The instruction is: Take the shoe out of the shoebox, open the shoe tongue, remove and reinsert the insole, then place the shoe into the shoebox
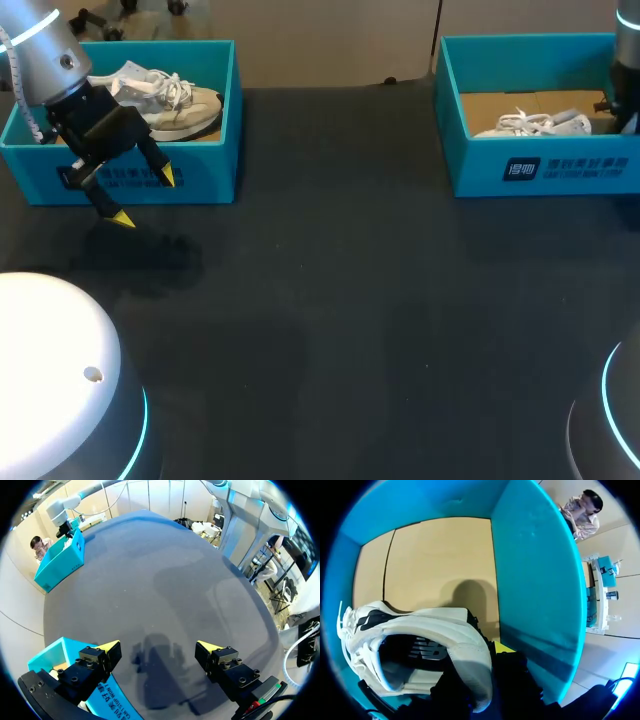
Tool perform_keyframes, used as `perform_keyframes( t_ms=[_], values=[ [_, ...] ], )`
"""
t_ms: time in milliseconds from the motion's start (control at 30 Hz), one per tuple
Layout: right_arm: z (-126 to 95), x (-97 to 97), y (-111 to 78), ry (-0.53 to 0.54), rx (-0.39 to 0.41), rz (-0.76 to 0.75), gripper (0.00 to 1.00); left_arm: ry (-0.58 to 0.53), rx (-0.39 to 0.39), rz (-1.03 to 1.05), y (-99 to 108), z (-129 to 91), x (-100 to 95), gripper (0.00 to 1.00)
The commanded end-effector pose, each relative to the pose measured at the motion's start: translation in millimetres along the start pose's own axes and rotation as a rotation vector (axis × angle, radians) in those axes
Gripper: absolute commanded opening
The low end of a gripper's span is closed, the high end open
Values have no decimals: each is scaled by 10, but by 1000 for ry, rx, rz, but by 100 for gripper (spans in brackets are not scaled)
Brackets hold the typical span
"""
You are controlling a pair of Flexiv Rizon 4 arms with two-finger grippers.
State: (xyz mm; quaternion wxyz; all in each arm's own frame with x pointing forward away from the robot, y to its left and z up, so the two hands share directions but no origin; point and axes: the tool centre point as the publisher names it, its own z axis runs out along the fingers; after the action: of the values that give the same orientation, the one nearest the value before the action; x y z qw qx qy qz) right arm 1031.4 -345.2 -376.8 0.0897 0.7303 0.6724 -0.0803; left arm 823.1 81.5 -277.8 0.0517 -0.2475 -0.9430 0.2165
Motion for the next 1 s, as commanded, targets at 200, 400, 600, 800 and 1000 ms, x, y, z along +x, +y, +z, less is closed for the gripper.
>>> perform_keyframes(
  t_ms=[200,400,600,800,1000],
  values=[
    [107,-25,24,48,12,-3,0,1,-4,0,-6,-7,7,100],
    [46,-10,-9,43,1,-4,23,1,-4,0,-6,-7,7,100],
    [21,9,-26,30,-5,-7,25,1,-4,0,-6,-7,7,100],
    [-85,12,-66,25,-9,-1,40,1,-4,0,-6,-7,7,100],
    [-160,22,-82,22,-13,-5,76,1,-4,0,-6,-7,7,100]
  ],
)
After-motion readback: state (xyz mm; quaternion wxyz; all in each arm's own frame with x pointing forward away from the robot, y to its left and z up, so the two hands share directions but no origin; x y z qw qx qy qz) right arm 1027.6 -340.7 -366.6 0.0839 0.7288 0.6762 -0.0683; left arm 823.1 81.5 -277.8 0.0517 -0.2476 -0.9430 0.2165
